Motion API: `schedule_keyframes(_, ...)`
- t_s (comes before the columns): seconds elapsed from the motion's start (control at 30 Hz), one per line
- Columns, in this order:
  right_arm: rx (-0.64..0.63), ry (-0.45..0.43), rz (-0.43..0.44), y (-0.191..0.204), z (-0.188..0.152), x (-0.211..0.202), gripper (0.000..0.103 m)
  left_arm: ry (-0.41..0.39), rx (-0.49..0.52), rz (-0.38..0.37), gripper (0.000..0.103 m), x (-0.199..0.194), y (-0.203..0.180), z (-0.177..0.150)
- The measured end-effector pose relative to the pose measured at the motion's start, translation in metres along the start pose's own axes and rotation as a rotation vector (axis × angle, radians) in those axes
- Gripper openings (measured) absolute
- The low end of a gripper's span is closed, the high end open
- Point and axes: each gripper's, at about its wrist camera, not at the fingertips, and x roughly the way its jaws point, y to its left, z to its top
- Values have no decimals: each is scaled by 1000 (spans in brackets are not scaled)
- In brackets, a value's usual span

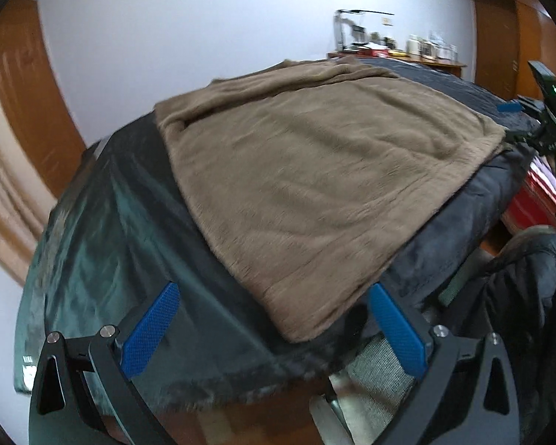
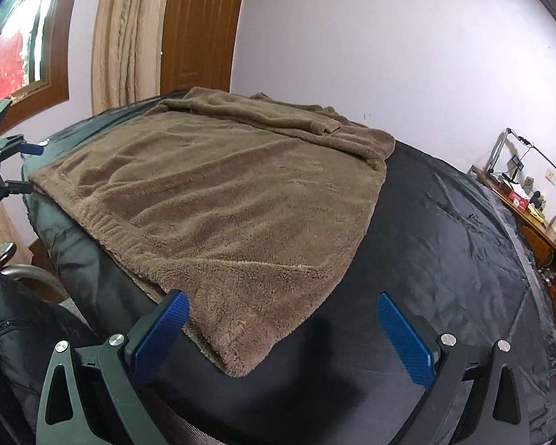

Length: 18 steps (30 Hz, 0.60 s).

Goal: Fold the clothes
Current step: 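Move both grippers away from the sweatshirt toward its hem, then grasp the sweatshirt hem with the right gripper while the left gripper grasps it too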

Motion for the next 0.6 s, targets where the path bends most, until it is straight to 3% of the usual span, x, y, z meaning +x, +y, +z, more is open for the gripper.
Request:
schedule_keyframes(0.2,24,15,-62,-2,3,8,103,-13,-110,3,103,0,12,-12)
schedule_keyframes(0.37,28,-21,-127,-2,11,5,103,-61,-114,49,103,-7,11,-2)
schedule_keyframes(0.6,-40,-18,-139,13,8,6,103,-64,-145,21,103,-1,11,7)
